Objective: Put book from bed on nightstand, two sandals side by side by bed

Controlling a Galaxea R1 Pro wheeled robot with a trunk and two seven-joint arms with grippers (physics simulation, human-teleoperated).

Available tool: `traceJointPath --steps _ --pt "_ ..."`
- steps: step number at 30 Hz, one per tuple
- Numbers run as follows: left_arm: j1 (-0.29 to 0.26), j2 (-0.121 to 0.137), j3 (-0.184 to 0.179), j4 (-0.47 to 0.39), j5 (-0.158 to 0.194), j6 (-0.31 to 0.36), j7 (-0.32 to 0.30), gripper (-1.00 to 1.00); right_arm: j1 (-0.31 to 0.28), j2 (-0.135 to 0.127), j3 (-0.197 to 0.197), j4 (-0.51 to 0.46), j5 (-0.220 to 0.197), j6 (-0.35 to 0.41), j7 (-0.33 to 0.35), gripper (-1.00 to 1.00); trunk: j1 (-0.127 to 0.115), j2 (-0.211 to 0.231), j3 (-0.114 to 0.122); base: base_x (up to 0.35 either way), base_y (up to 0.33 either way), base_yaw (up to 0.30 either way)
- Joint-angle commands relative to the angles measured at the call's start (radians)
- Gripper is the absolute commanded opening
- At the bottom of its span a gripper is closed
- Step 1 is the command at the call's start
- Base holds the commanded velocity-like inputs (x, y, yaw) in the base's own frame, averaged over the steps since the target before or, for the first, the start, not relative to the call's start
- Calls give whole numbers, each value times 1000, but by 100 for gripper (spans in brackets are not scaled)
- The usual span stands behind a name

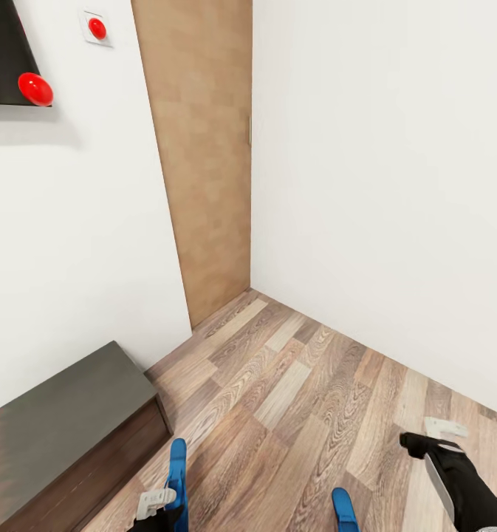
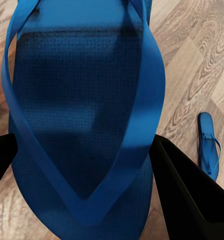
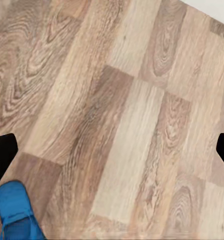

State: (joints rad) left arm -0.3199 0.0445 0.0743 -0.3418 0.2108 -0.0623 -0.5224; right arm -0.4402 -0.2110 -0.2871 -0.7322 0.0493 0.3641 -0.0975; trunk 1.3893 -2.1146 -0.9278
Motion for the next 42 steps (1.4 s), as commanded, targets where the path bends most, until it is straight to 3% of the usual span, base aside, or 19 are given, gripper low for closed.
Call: traceJointPath --steps 1,2,7,23,27,30,33,35,38,40,42 --pt "-1 0 5 1 1 -1 -7 -100 -1 0 -1 -2 7 36 98 100 0 0 -1 0 0 0" --pt "-1 0 5 1 1 -1 -8 -100 -2 0 -2 -3 9 61 210 100 0 0 -1 0 0 0" --pt "-1 0 5 1 1 -1 -8 -100 -3 0 -2 -5 15 77 311 100 0 0 -1 0 0 0" --pt "-1 0 5 1 1 -1 -9 -100 -3 -6 -2 -4 15 81 340 100 0 0 -1 0 0 0" --pt "-1 -1 4 -8 3 1 -52 -100 -3 -5 -2 1 15 81 340 100 0 0 -1 0 0 0" --pt "-8 -17 4 -34 4 13 -104 -100 -3 -2 -2 6 13 81 339 100 0 0 -1 0 0 0" --pt "-19 -52 1 -121 4 87 -127 -100 -3 -1 -2 8 12 80 339 100 0 0 -1 0 0 0" --pt "-33 -85 0 -248 4 212 -136 -100 -3 -1 -1 9 12 80 338 100 0 0 -1 0 0 0" --pt "-41 -113 -2 -433 5 370 -158 -100 -3 0 -1 11 13 80 335 100 0 0 -1 0 0 0" --pt "-44 -121 -3 -544 7 448 -196 -100 -3 1 -1 17 13 79 333 100 0 0 -1 0 0 0" --pt "-44 -121 -2 -585 7 477 -238 -100 -3 1 -2 22 13 80 332 100 0 0 -1 0 0 0"
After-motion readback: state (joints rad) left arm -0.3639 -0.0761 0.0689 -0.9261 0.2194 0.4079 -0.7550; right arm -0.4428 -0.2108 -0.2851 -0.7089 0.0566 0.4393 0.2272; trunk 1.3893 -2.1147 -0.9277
